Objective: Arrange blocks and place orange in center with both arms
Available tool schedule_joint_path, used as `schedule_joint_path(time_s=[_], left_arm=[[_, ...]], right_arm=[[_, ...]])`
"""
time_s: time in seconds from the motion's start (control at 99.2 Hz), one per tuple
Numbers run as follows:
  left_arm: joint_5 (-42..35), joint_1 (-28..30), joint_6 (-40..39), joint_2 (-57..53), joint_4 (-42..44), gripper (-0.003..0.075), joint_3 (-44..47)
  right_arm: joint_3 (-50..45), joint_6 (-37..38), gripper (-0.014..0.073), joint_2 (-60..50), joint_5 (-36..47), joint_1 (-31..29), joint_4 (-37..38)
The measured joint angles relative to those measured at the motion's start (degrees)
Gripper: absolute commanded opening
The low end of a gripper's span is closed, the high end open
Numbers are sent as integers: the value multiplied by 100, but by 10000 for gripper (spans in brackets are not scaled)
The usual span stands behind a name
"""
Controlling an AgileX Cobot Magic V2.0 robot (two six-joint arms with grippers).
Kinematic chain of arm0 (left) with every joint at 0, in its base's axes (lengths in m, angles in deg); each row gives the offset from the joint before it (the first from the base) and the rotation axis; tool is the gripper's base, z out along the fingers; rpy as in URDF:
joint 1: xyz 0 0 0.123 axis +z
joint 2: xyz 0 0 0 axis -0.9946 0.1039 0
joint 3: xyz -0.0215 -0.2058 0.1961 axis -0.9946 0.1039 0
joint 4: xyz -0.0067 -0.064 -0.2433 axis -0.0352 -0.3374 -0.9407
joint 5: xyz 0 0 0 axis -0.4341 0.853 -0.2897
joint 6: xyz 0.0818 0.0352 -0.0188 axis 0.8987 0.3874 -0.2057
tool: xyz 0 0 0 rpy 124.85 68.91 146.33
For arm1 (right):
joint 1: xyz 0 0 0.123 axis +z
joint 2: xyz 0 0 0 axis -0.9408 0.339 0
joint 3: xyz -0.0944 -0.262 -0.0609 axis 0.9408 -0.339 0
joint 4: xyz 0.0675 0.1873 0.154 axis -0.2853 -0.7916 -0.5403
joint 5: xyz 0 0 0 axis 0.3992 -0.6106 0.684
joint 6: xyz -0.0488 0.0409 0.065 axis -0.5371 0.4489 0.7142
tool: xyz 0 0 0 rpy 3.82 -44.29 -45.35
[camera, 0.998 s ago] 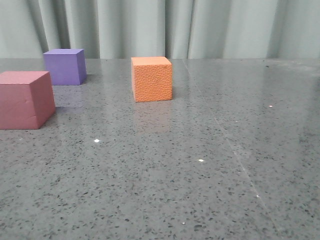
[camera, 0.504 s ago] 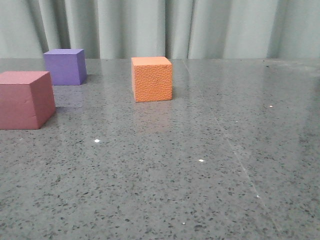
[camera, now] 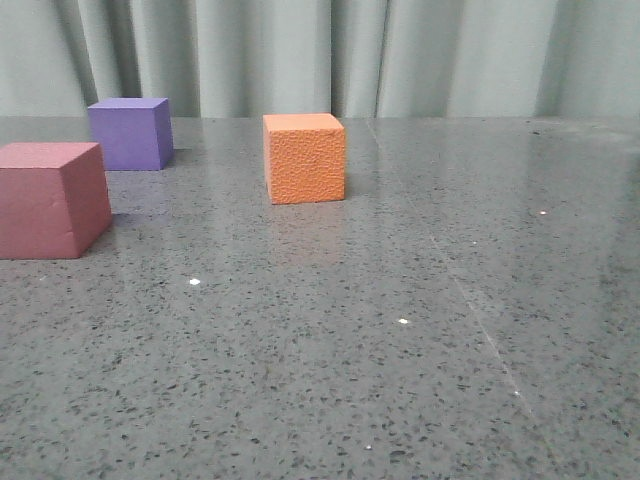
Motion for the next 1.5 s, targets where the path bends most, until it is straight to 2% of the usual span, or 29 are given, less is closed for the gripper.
schedule_joint_path(time_s=[0.746, 0.857, 1.048, 1.34, 1.502], left_arm=[[-159, 0, 4, 0, -54, -19, 0], [270, 0, 4, 0, -131, -19, -103], [1333, 0, 4, 285, -208, -19, -1212], [3201, 0, 4, 2221, -411, -19, -3546], [3540, 0, 4, 3072, -530, -19, -4342]], right_arm=[[0, -9, -67, 0, 12, 0, 0], [0, -9, -67, 0, 12, 0, 0], [0, -9, -67, 0, 12, 0, 0], [0, -9, -67, 0, 12, 0, 0], [0, -9, -67, 0, 12, 0, 0]])
